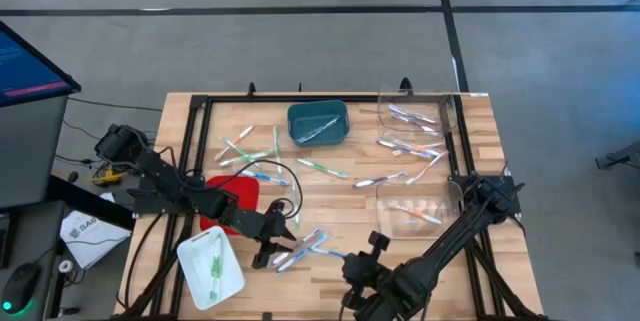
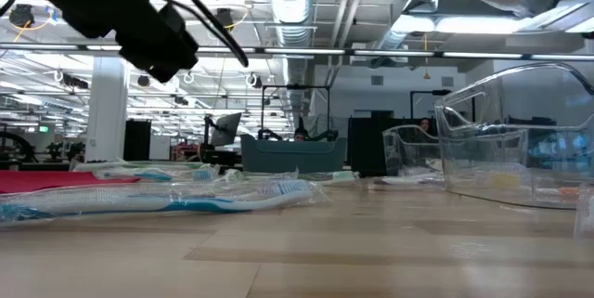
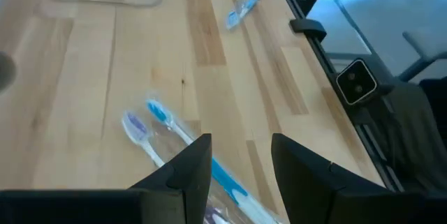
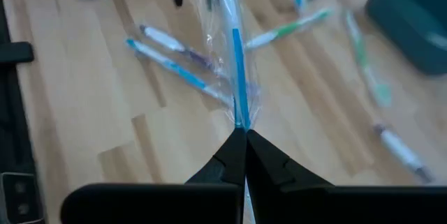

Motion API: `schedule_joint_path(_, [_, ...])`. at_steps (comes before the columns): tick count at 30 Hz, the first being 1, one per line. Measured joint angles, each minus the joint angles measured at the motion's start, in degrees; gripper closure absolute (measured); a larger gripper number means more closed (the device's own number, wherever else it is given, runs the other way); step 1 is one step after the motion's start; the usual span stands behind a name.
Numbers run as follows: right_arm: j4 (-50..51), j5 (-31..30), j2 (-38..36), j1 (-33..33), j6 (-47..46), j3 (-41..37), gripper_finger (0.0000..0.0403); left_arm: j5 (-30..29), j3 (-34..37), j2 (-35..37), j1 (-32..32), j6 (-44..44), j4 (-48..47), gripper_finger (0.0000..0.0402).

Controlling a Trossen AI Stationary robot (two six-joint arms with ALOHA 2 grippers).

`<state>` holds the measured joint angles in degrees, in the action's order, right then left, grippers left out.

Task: Pick & Place Toothbrushes
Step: Put the blue toothbrush into the blue bin

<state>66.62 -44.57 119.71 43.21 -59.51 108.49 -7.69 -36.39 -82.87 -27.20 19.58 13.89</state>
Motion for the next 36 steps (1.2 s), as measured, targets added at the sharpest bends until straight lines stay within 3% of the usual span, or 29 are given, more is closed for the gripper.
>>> schedule_joint_path(12, [-9.93, -0.45, -0.58, -4.74, 19.61, 0.00, 0.0403, -2.48, 2.85, 0.00, -1.08, 4.95, 4.44, 0.0256])
schedule_joint_path(24, [-15.40, 1.00, -0.58, -5.74, 25.20, -1.03, 0.0403, -7.96, 2.85, 0.00, -5.14, 5.13, 4.70, 0.0257])
schedule_joint_path(29, [-21.49, 0.93, -2.41, -5.87, 25.17, -7.11, 0.0403, -8.01, 2.85, 0.00, -5.16, 6.00, 5.41, 0.0256])
schedule_joint_path(36, [-50.86, 1.69, -10.77, -5.78, 28.71, -27.19, 0.0403, -8.88, 2.85, 0.00, -5.16, 5.96, 5.63, 0.0257])
